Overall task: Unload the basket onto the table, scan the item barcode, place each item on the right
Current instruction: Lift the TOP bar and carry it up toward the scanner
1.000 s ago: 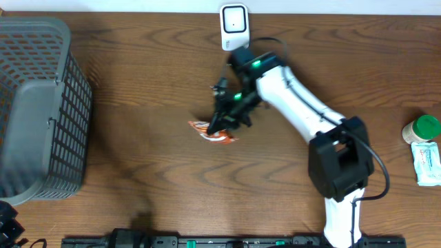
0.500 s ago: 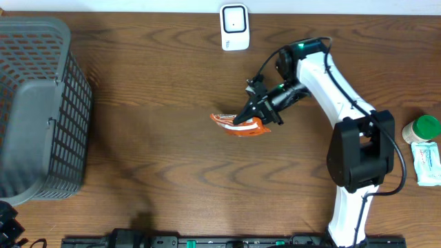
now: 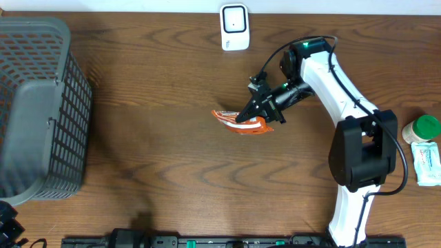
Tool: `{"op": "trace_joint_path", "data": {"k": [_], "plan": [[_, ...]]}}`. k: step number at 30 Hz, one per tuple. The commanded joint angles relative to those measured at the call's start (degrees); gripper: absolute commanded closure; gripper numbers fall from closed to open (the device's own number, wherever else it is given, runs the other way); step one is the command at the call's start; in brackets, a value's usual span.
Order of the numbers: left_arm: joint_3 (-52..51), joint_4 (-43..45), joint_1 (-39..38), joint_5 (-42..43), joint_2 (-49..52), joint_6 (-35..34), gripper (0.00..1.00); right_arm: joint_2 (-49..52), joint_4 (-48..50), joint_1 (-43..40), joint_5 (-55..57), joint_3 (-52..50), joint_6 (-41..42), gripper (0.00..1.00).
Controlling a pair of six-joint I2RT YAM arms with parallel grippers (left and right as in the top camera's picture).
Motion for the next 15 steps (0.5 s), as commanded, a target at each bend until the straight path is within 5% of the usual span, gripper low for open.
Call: {"op": "trace_joint_path", "data": {"k": [1, 15], "plan": [[-0.33, 0.22, 0.24, -0.74, 0.33, 0.11, 0.02, -0.68, -0.04, -1.09, -1.7, -0.26, -0.72, 0.99], [-0.33, 0.17, 0.24, -0.74, 0.33, 0.13, 0.02, -0.68, -0.04, -1.46, -0.87, -0.28, 1.09, 0.99]]}}
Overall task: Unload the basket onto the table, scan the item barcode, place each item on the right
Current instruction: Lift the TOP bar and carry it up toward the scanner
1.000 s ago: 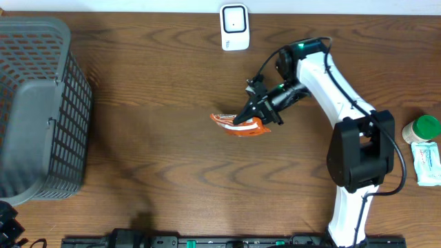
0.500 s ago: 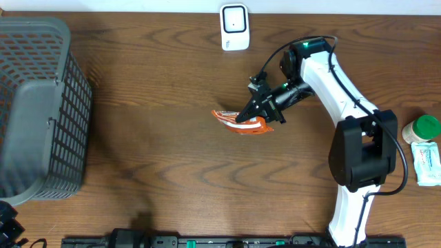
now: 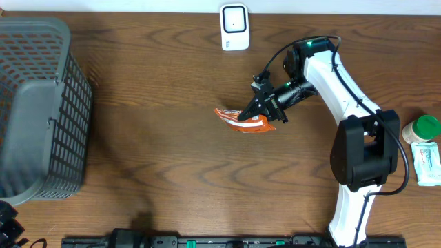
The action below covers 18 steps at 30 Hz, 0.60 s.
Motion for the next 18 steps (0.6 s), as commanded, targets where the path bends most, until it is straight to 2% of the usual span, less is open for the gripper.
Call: {"op": "trace_joint_path", "data": {"k": [1, 18], "plan": [[-0.33, 0.2, 0.24, -0.74, 0.33, 0.11, 0.02, -0.68, -0.04, -0.61, -0.87, -0.26, 0.66, 0.99], [-0.33, 0.09, 0.24, -0.74, 0.33, 0.11, 0.02, -0.68, -0.04, -8.41, 3.39, -0.26, 1.01, 0.99]]}}
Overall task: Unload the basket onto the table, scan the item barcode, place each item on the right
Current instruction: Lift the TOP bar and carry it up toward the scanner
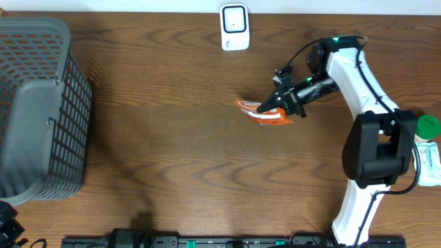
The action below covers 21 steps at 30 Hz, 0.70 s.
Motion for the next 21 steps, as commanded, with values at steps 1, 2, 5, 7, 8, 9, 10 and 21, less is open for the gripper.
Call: {"op": "trace_joint_path", "data": {"k": [1, 2, 5, 7, 8, 9, 10, 21], "plan": [[-0.33, 0.09, 0.24, -0.74, 0.33, 0.11, 0.02, -0.68, -0.02, -0.46, 0.13, -0.26, 1.25, 0.99], [-0.33, 0.09, 0.24, -0.72, 0.33, 0.11, 0.02, -0.68, -0.02, -0.46, 0.61, -0.26, 1.46, 0.99], [-0.33, 0.09, 0.24, -0.72, 0.33, 0.11, 0.02, -0.68, 0.5, -0.46, 8.68, -0.26, 1.44, 0.99], [-0.33, 0.09, 0.24, -0.72, 0.33, 0.11, 0.02, -0.68, 1.29, -0.28, 16.28, -0.26, 1.46, 0.99], [-0.33, 0.09, 0.24, -0.72, 0.33, 0.11, 0.02, -0.68, 1.79, -0.02, 19.21, -0.26, 1.44, 0.99], [-0.35, 0.07, 0.24, -0.7, 0.33, 0.11, 0.02, -0.68, 2.45, 0.22, 20.02, -0.24, 1.44, 0.99], [-0.42, 0.07, 0.24, -0.68, 0.33, 0.09, 0.02, -0.68, 3.56, 0.57, 19.98, -0.24, 1.44, 0.99], [-2.01, 0.11, 0.24, -0.7, 0.33, -2.27, 0.02, -0.7, 28.3, 6.12, 24.57, 8.0, 9.4, 0.98]]}}
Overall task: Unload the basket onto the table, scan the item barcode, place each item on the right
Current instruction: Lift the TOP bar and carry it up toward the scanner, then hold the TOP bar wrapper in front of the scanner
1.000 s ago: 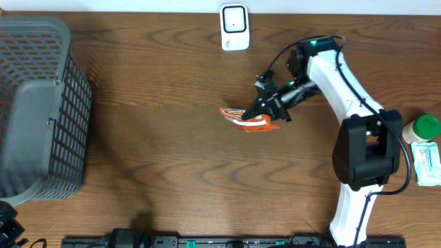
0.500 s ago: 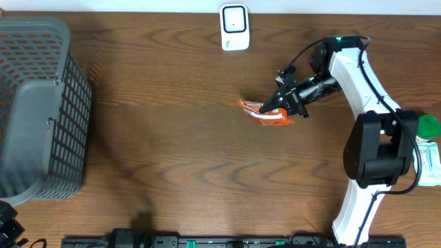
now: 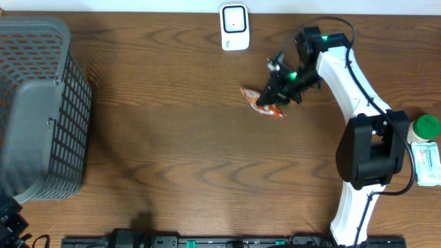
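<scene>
An orange and white snack packet [image 3: 260, 102] hangs above the table at the centre right of the overhead view, with my right gripper [image 3: 269, 97] shut on its right end. The white barcode scanner [image 3: 234, 27] stands upright at the table's far edge, up and to the left of the packet. The white right arm [image 3: 351, 76] reaches in from the right side. My left gripper is out of view.
A large dark mesh basket [image 3: 38, 110] fills the left side of the table. A green-lidded jar [image 3: 425, 128] and a white and green box [image 3: 428, 162] lie at the right edge, beside the arm's base [image 3: 365, 165].
My right gripper has moved a little towards the far edge with the packet. The packet now looks narrower and more tilted than before. The wrist has turned.
The right gripper held the orange packet near the table's middle, well below the scanner. It then stood slightly further right, then clearly to the right and higher. Now it holds the packet tilted, closer to the far edge and right of the scanner.
</scene>
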Tool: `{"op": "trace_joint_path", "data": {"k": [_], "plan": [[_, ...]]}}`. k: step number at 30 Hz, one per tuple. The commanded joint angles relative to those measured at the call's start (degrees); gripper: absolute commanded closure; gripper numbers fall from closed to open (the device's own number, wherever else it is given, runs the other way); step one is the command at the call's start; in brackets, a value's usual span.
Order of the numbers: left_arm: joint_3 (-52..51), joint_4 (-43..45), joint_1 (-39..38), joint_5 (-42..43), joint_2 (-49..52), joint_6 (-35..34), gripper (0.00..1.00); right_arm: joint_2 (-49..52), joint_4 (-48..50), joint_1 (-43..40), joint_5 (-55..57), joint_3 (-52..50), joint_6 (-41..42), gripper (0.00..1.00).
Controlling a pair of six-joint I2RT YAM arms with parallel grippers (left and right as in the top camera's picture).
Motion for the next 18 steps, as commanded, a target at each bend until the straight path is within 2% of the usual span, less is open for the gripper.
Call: {"op": "trace_joint_path", "data": {"k": [1, 11, 18], "plan": [[-0.96, 0.13, 0.24, -0.7, 0.33, -2.1, 0.02, -0.7, 5.88, 1.68, 4.2, 5.66, 3.19, 0.99], [-1.68, 0.55, 0.24, -0.72, 0.33, -3.3, 0.02, 0.74, 35.21, 5.44, 22.38, 9.07, 5.68, 0.99], [-1.68, 0.55, 0.24, -0.72, 0.33, -3.28, 0.02, 7.54, 52.3, 6.21, 24.26, 9.09, 11.96, 0.99]]}}
